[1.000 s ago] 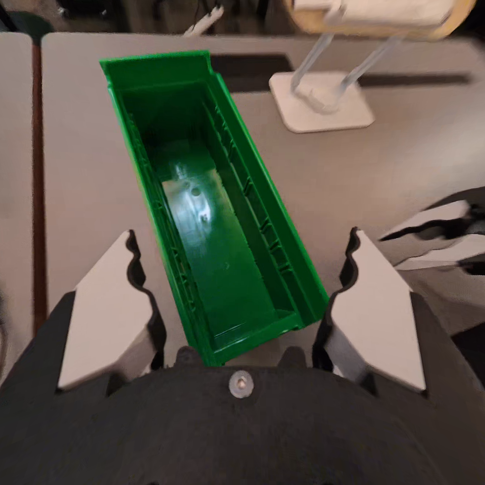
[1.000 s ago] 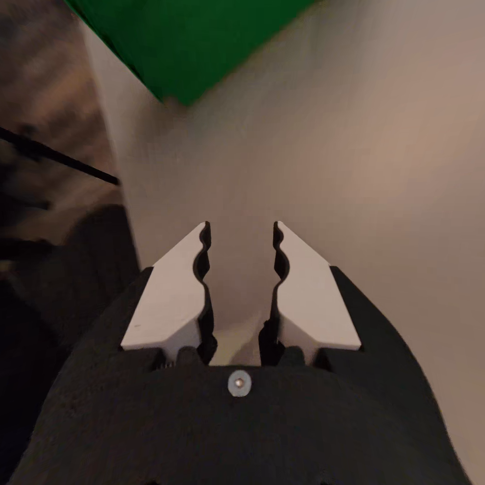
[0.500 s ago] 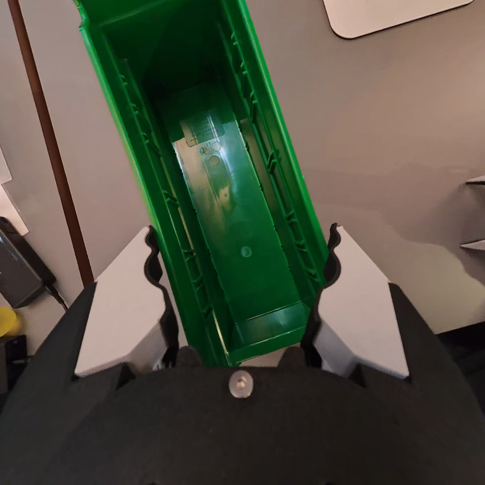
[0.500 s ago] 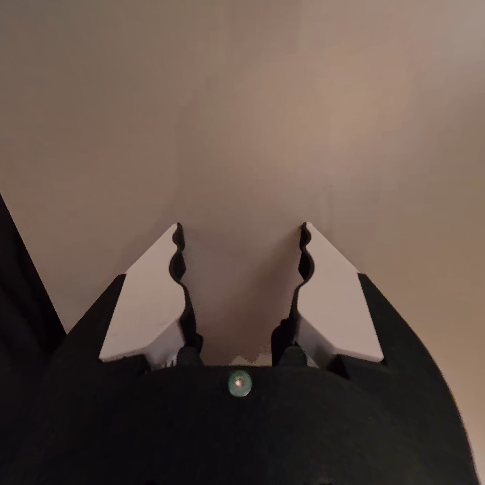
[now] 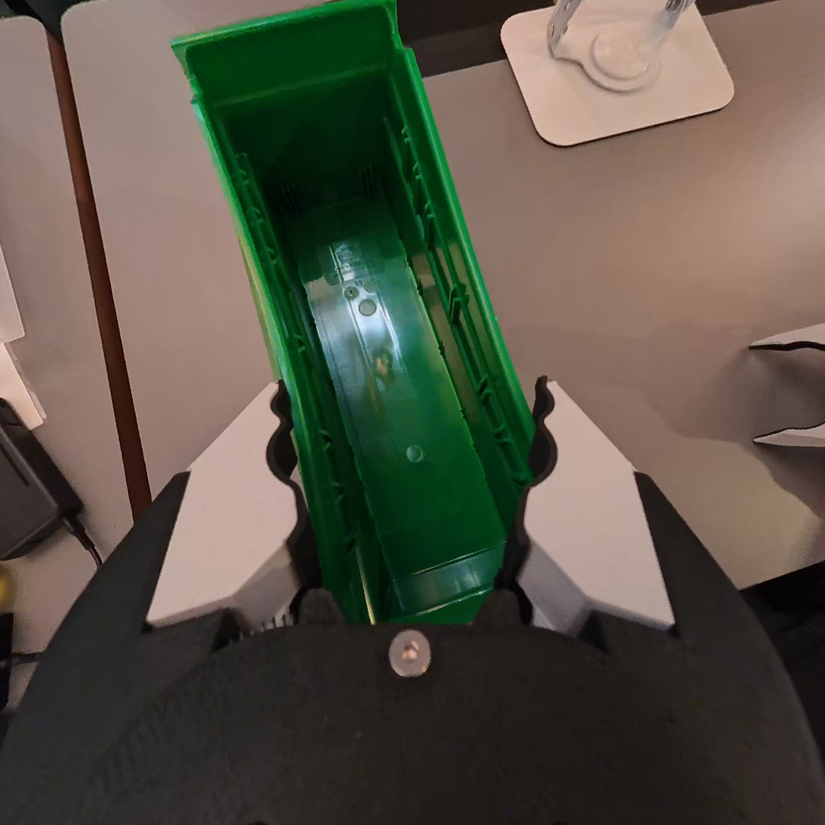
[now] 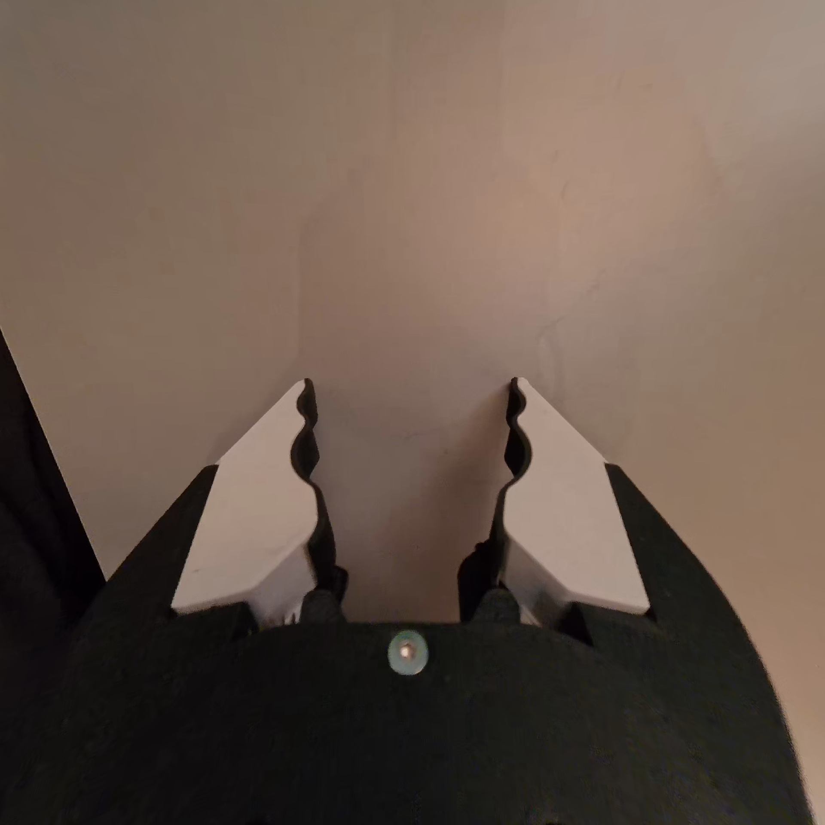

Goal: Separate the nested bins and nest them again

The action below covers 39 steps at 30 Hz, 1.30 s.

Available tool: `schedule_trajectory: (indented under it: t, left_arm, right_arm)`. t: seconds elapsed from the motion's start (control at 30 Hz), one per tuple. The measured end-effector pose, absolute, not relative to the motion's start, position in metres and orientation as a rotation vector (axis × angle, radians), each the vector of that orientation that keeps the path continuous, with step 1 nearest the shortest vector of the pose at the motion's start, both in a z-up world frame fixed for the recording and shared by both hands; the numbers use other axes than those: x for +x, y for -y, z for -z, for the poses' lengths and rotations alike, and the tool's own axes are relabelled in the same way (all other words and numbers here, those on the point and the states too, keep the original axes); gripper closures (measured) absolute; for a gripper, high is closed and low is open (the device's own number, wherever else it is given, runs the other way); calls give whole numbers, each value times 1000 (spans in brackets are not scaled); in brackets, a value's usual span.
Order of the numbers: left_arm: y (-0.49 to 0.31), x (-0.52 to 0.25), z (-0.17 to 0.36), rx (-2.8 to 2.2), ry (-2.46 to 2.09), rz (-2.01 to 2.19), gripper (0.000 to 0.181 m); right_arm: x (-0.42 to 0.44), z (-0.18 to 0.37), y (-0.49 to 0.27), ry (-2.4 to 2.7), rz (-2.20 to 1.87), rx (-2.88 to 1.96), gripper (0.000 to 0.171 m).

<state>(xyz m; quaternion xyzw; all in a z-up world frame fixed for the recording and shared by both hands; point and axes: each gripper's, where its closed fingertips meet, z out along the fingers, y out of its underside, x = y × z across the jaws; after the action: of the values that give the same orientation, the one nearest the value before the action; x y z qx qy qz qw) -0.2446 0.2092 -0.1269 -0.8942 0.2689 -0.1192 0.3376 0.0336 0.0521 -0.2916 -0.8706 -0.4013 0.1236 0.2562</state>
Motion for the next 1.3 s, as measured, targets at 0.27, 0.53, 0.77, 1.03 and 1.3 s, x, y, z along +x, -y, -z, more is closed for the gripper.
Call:
schedule_trajectory:
  t: [0.27,0.53,0.77,1.03,1.3]
  left_arm:
    - [-208,-246,128,-2293,-699,312,78]
    - [-208,-246,123,-2289,-735,259,75]
    - [-205,-255,129,-2388,-750,198,58]
    - [-207,-253,122,-2340,-732,142,78]
    - [-210,-251,115,-2244,-672,200,85]
  right_arm:
    - [34,291,-53,1077,-340,-2356,89]
    - [35,291,-55,1067,-340,-2354,92]
    - [36,291,-55,1068,-339,-2356,94]
    - [36,291,-55,1069,-340,-2355,94]
    - [37,291,-56,1067,-343,-2352,95]
